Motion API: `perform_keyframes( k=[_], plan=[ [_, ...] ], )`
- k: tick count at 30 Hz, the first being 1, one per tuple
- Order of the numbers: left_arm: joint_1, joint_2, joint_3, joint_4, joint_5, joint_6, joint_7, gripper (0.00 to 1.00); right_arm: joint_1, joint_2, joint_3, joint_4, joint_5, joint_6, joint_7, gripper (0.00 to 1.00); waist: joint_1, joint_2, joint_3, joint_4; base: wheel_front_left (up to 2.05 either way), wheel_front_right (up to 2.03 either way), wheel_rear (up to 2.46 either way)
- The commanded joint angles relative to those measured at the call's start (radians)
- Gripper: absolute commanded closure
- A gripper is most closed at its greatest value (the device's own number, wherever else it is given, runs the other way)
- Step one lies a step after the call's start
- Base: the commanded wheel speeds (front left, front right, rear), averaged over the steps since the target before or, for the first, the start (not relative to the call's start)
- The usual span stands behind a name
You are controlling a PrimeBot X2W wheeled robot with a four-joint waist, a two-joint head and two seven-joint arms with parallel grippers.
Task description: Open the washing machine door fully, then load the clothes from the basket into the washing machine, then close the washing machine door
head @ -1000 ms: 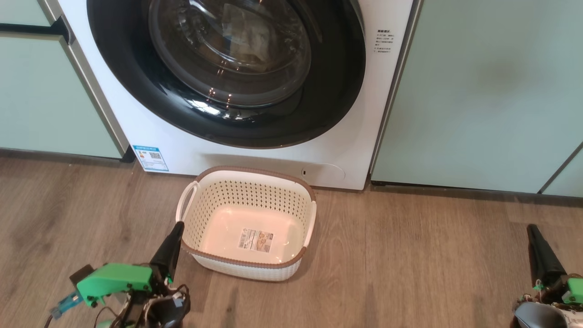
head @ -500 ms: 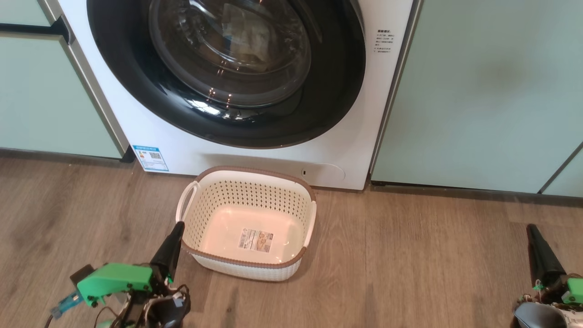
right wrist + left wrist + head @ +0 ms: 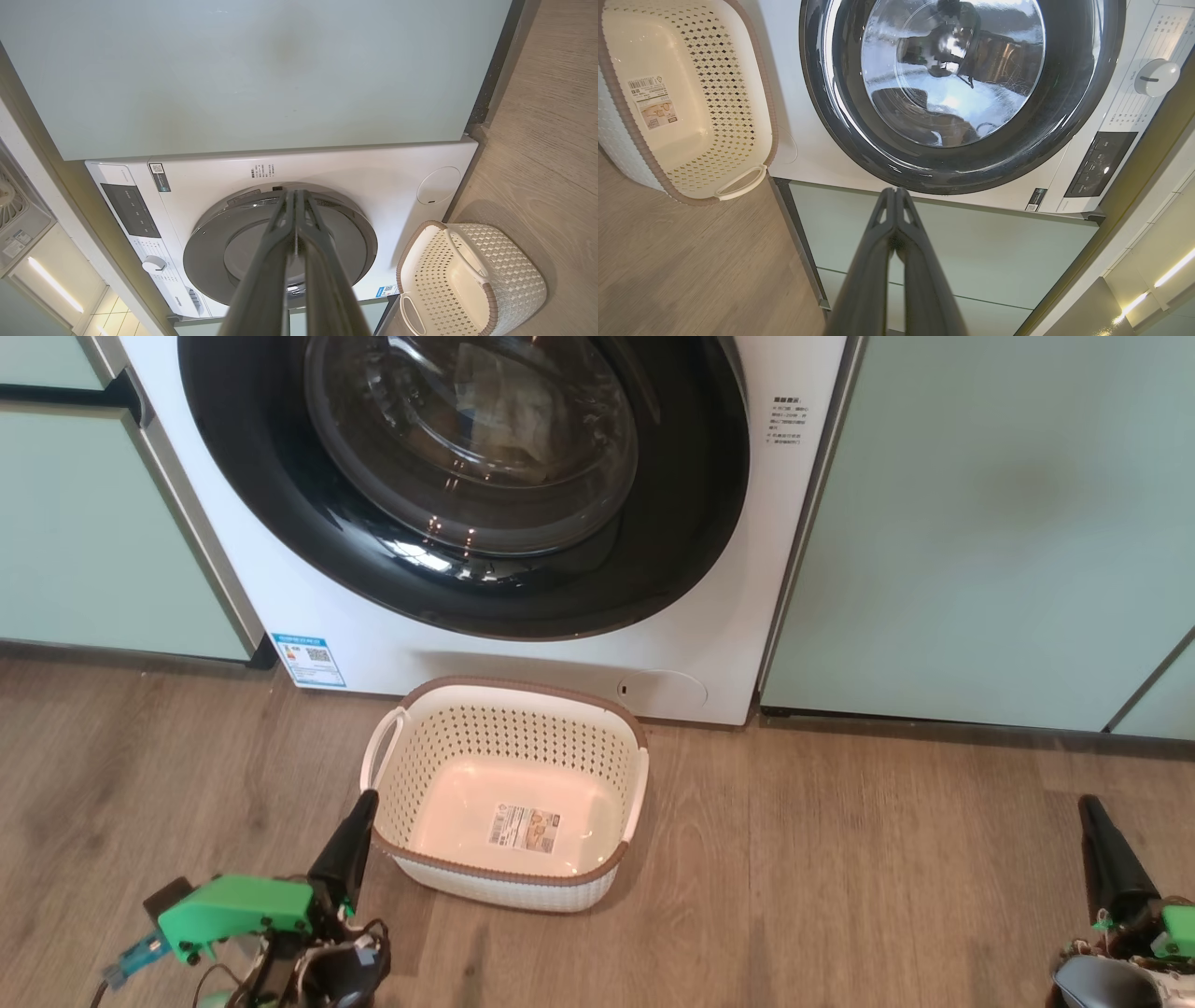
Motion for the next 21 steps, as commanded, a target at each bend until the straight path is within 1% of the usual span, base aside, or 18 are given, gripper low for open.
perform_keyframes(
  k=[1,21],
  plan=[
    [-0.058,0.006,0.041,-0.028,0.011,-0.009,0.004,1.00,-0.056,-0.005,0.015,-0.031,-0.006,-0.003,0.006,1.00,0.0000,0.0000,0.000,0.000,0.00,0.00,0.00],
    [-0.058,0.006,0.042,-0.028,0.012,-0.009,0.005,1.00,-0.056,-0.004,0.014,-0.031,-0.007,-0.003,0.007,1.00,0.0000,0.0000,0.000,0.000,0.00,0.00,0.00]
  ],
)
